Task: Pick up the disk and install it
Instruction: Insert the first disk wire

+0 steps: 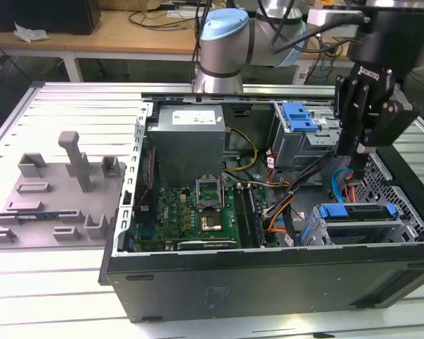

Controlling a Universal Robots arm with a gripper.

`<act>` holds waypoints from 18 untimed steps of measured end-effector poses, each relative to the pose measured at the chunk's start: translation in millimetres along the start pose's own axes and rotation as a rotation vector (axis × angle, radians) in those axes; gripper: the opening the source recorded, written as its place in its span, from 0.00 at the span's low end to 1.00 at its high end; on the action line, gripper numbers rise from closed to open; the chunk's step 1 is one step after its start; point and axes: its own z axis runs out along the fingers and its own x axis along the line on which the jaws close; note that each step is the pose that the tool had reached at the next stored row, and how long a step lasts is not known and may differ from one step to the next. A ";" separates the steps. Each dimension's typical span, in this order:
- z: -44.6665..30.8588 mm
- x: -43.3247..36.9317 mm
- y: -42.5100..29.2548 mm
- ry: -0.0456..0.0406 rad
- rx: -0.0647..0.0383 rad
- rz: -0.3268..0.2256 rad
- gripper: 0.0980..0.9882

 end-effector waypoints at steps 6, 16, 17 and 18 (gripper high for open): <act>-6.3 -28.2 0.8 0.1250 0.002 -0.001 0.25; -12.6 -56.8 -8.5 0.2470 0.013 0.004 0.25; -12.6 -57.0 -13.2 0.2398 0.016 0.005 0.25; -12.5 -57.3 -20.5 0.2230 0.017 0.007 0.25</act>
